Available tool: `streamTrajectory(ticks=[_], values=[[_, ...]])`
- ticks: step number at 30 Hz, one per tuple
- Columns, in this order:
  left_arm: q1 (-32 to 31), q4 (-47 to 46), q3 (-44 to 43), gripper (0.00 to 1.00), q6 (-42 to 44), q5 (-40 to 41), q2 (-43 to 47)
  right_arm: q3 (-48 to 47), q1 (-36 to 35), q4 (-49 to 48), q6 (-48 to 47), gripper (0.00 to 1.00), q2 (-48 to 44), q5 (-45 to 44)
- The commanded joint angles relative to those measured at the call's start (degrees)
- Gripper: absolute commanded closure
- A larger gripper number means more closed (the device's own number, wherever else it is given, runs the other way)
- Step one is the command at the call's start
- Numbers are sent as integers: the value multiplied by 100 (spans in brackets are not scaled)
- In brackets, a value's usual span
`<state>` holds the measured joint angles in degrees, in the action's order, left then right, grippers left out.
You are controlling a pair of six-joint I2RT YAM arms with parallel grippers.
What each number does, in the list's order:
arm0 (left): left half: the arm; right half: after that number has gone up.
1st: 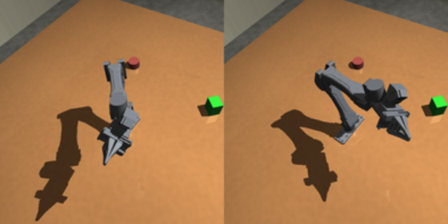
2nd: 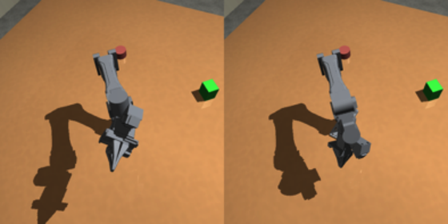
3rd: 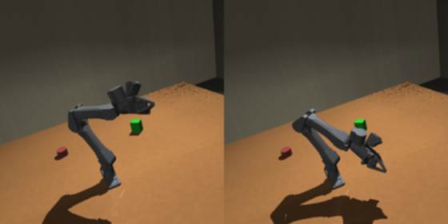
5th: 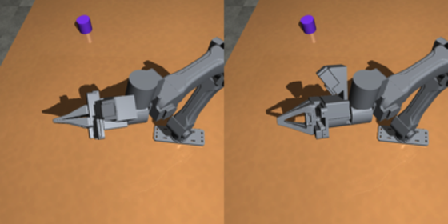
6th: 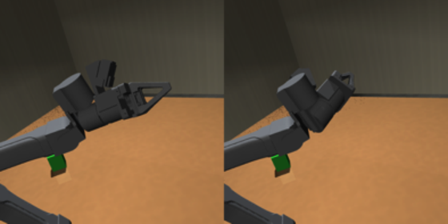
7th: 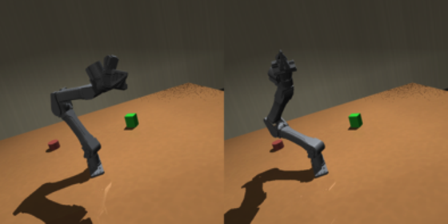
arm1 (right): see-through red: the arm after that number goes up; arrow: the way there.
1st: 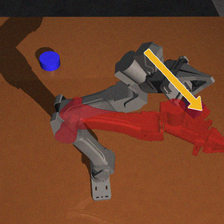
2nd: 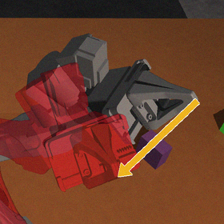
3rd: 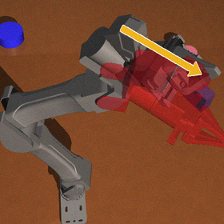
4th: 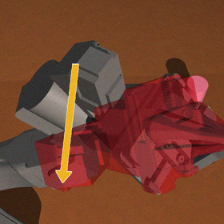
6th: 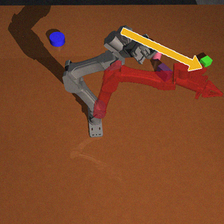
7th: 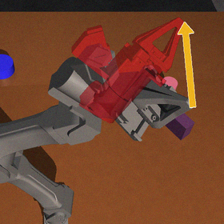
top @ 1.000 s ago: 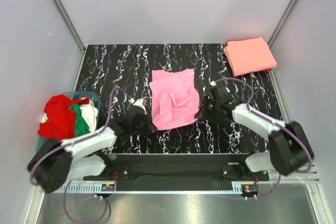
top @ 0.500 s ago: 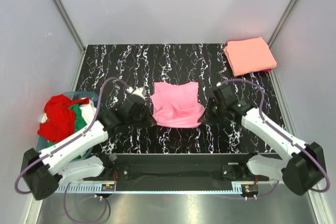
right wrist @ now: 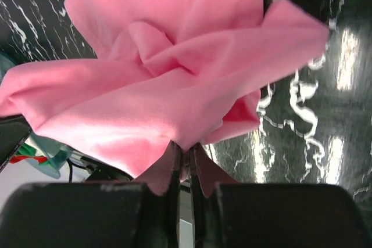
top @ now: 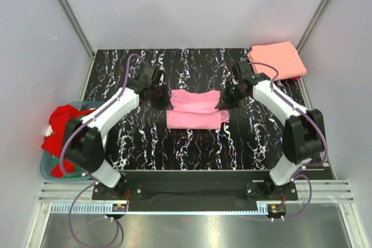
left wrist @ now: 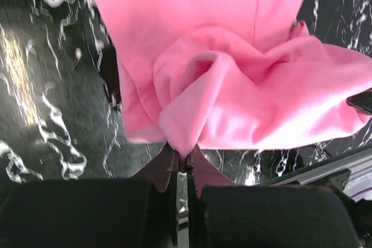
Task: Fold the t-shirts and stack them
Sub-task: Fold the tshirt
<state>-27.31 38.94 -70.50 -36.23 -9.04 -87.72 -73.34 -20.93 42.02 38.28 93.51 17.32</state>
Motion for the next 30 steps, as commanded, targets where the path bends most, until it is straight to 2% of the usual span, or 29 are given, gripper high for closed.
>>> streamTrajectory(ticks=[1, 7, 11, 12, 14, 16, 20, 21, 22, 23, 24, 25, 26, 27, 28, 29, 30], values=[[270, 114, -596, 99, 450, -669, -429, -742, 229, 69, -418, 100, 526, 737], [358, 254, -1474, 99, 731, -512, -825, -2033, 449, 499, -690, 100, 1194, 756], [586, 386, -2911, 100, 1003, -633, -1517, -3745, 651, 1149, -980, 100, 2115, 781], [630, 430, -3204, 100, 1038, -678, -1659, -4462, 660, 1464, -1085, 100, 2231, 799], [639, 825, -3897, 100, 1152, -626, -1844, -4750, 643, 1590, -1200, 100, 2146, 790], [631, 722, -3815, 100, 1162, -643, -1627, -4156, 643, 1319, -1096, 100, 1725, 668], [596, 45, -1778, 96, 934, -661, -274, -1970, 599, 353, -867, 100, 251, 781], [569, -139, -1348, 95, 864, -635, -37, -1077, 546, 38, -823, 100, 37, 782], [525, -254, -439, 94, 785, -626, 470, -625, 502, -105, -683, 100, -156, 686], [377, -412, 58, 87, 662, -582, 762, -185, 302, -237, -612, 99, -558, 633], [289, -631, 541, 82, 556, -529, 1026, 646, 195, -490, -516, 96, -754, 580], [192, -729, 1425, 70, 451, -468, 1534, 1028, 64, -632, -271, 76, -938, 466], [52, -808, 1825, 51, 224, -433, 1756, 1615, -111, -825, -182, 55, -1254, 430], [-11, -852, 2177, 43, 117, -423, 1959, 1813, -174, -862, -102, 39, -1387, 369], [-37, -844, 2651, 34, 38, -397, 2274, 1936, -218, -845, -15, 9, -1554, 238], [-55, -818, 2786, 28, -41, -310, 2408, 2007, -236, -723, -31, 3, -1599, 167], [-55, -739, 2857, 15, -34, -240, 2522, 1973, -236, -635, -84, 1, -1626, 62]])
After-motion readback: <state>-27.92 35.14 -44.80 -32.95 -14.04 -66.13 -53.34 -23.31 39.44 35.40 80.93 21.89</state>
